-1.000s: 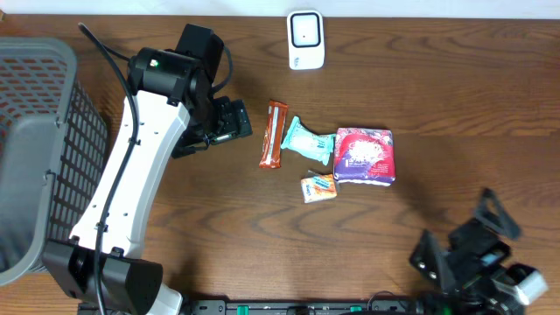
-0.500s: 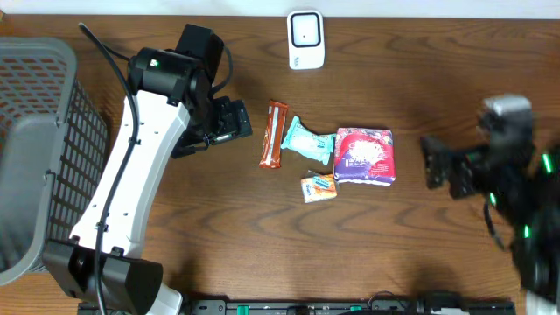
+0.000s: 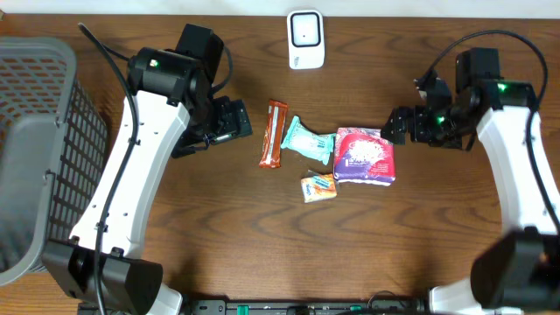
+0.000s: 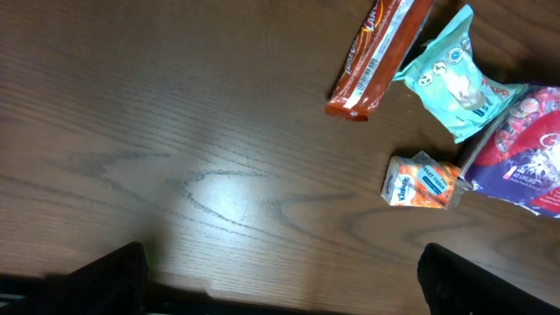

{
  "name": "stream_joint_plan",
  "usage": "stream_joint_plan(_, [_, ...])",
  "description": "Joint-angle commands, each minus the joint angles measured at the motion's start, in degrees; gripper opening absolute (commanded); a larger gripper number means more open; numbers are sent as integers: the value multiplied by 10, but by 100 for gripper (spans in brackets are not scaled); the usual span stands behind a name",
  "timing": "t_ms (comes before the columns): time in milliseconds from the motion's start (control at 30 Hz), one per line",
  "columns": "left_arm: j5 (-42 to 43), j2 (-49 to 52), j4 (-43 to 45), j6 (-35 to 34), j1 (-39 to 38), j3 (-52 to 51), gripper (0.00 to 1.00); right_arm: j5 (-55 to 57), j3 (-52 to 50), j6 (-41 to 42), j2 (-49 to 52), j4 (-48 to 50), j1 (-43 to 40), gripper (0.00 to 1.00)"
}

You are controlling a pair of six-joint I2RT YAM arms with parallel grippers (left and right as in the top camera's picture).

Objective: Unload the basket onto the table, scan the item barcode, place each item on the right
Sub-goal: 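Reach the right gripper to the pink liner pack and grasp it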

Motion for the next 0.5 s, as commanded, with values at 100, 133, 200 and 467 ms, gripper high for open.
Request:
stream_joint_plan(100, [-3,3,-3,1,2,2,98,30,9,31,121,7,-16,78])
stream_joint_plan(133, [-3,3,-3,1,2,2,98,17,9,26,133,10,-16,78])
stream_joint_plan(200, [-4,3,-3,1,2,2,98,-55,9,-30,165,15,-16,78])
stream_joint_plan(467, [-4,3,-3,1,2,2,98,-144,9,-89,264,35,-14,59])
